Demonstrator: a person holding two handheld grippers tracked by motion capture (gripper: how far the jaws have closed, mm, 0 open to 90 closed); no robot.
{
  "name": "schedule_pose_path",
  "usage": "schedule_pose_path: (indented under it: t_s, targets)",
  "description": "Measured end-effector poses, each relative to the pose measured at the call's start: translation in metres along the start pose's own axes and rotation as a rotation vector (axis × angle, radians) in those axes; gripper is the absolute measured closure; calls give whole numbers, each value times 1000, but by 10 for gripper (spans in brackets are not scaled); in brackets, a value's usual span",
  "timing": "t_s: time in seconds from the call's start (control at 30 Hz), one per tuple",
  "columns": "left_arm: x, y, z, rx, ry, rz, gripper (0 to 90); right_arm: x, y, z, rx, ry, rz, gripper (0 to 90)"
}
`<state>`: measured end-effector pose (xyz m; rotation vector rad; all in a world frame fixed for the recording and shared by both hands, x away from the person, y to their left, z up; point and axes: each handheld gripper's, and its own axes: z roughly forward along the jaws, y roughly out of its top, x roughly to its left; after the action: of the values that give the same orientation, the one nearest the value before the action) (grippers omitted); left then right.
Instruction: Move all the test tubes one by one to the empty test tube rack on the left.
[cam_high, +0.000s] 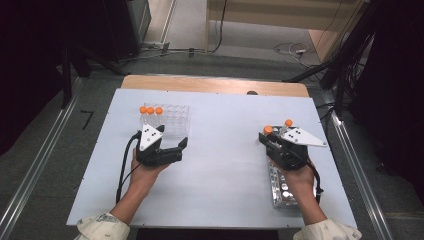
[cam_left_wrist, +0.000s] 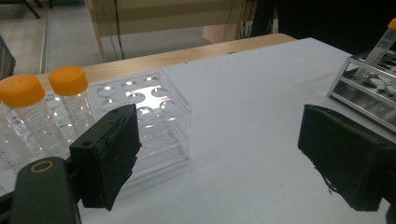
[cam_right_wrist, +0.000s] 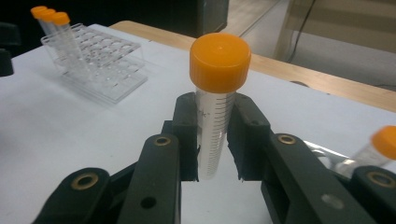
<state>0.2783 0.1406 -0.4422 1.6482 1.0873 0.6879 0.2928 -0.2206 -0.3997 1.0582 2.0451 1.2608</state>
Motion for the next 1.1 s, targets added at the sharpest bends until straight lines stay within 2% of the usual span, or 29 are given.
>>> schedule_pose_path:
  t_s: [0.4,0.73,0.9,1.1]
  targets:
    - [-10,1,1,6,-31,14,109,28,3,18,26,68,-39,717]
    - [-19,7,-5,-22,-62,7,114,48,3,30,41,115,-76,717]
    - [-22,8,-6,-25,-59,20,117,57,2,37,54,134,-91,717]
    - [-24,10,-8,-32,-74,14,125,68,1,45,69,160,-114,717]
